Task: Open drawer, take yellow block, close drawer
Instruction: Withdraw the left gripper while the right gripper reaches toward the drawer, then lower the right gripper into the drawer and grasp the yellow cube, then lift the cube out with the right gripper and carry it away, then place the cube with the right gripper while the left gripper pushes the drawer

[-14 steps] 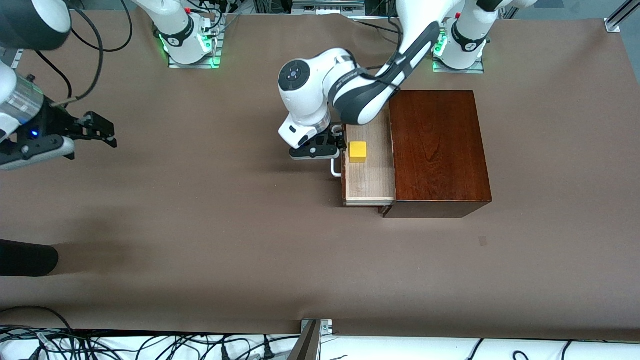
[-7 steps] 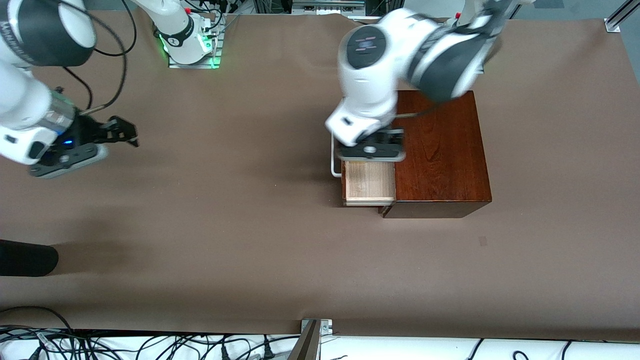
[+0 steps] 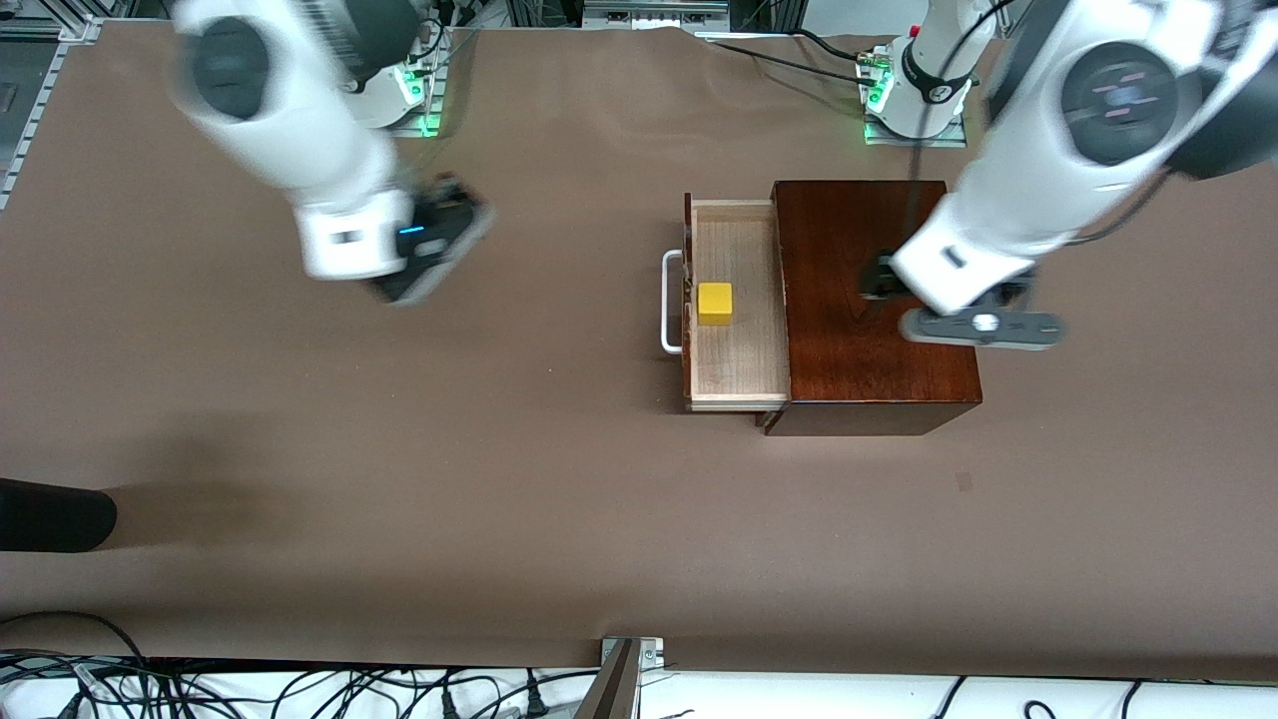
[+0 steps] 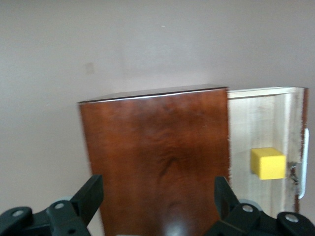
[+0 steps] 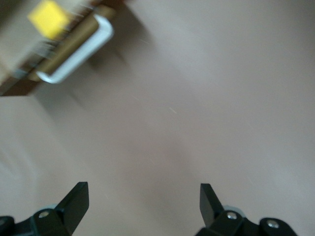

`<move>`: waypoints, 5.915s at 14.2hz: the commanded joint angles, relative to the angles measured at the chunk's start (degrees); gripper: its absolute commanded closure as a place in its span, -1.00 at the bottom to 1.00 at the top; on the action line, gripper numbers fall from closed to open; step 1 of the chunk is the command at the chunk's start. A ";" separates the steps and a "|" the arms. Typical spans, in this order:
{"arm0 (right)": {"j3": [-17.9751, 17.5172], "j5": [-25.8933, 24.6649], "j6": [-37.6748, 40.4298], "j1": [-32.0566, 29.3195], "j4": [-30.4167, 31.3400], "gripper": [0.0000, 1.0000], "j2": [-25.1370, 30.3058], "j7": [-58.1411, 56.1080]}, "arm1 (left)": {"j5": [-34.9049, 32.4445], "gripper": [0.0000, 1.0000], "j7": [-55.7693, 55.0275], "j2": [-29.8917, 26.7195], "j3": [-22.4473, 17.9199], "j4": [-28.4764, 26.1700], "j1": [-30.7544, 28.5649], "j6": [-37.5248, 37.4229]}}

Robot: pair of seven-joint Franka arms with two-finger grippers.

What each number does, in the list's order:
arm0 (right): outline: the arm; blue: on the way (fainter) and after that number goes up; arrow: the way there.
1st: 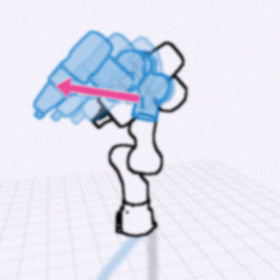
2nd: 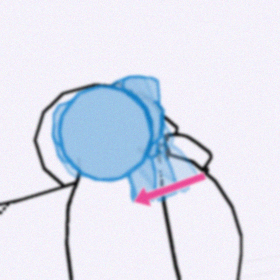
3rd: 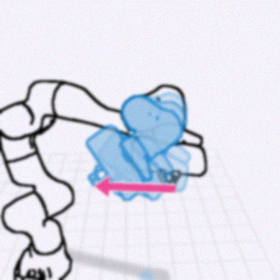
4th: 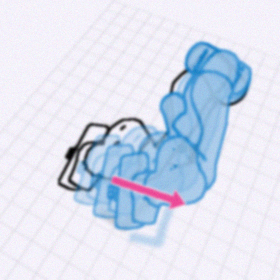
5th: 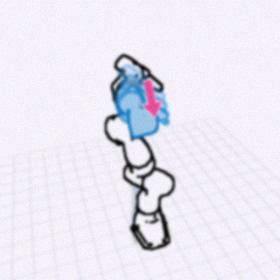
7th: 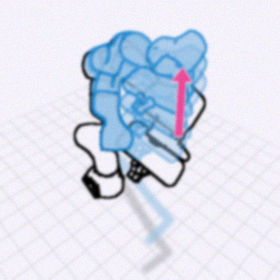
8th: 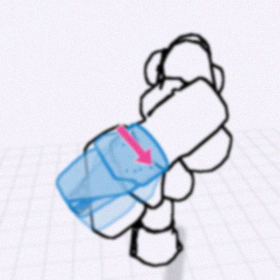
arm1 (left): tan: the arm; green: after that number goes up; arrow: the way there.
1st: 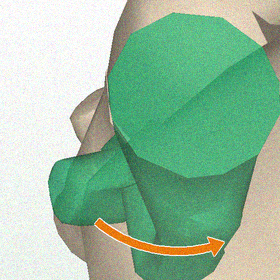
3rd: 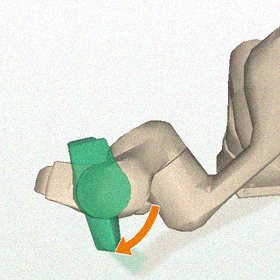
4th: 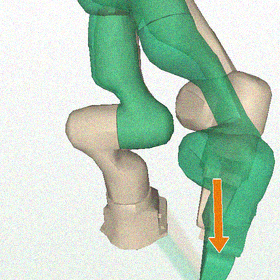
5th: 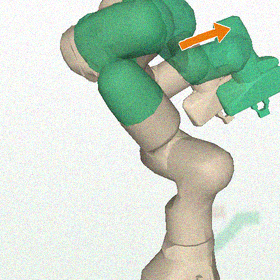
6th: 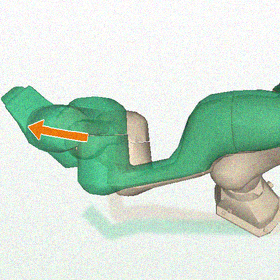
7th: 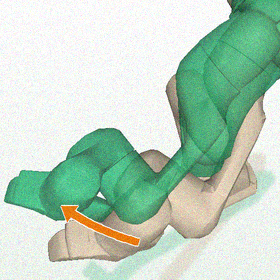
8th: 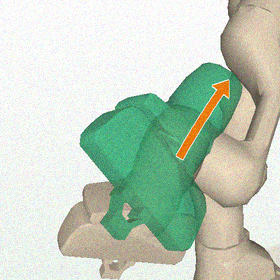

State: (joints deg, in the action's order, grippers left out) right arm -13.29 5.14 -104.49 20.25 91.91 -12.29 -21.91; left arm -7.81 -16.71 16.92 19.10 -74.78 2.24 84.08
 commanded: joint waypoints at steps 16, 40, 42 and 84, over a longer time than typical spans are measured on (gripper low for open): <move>0.46 -21.31 -16.62 25.28 -28.02 -1.00 -34.46 -7.27 | 8.16 -1.00 16.54 -20.52 -16.47 -28.22 -1.01 16.82; 1.15 -11.04 4.37 13.26 -34.87 1.00 -22.53 4.31 | 8.16 -1.00 16.63 -20.43 -15.85 -26.38 -0.21 14.35; 3.44 -9.98 4.30 8.52 -32.17 1.00 -17.52 6.34 | 8.95 -1.00 17.07 -20.17 -15.42 -26.11 -0.13 12.61; 11.35 -4.79 -10.27 -16.82 17.02 -1.00 8.32 16.37 | -2.38 -1.00 61.89 24.04 3.75 -3.61 13.76 5.04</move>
State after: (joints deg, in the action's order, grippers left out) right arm -1.62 0.27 -124.80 4.09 112.55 -8.44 -4.85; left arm -8.68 44.34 42.97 23.05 -77.25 16.80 91.29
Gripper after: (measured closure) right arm 0.000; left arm 0.000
